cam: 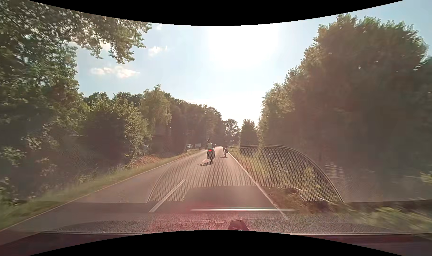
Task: Follow the waypoints while adhering to traffic rules and regulations
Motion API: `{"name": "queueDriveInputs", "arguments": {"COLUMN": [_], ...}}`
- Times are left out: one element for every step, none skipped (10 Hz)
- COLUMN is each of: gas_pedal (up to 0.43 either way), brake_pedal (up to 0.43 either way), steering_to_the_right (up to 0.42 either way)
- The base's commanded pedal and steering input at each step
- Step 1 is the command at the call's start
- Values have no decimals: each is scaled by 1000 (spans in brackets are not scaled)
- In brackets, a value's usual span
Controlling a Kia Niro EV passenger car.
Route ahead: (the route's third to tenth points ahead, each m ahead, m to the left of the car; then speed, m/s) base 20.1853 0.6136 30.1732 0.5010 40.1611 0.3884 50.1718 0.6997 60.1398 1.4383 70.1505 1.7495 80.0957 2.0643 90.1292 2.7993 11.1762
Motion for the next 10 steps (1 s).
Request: {"name": "queueDriveInputs", "arguments": {"gas_pedal": [299,299,299,299,299,287,287,287,287,287], "brake_pedal": [0,0,0,0,0,0,0,0,0,0], "steering_to_the_right": [-36,-31,-30,-28,-27,-24,-21,-19,-17,-16]}}
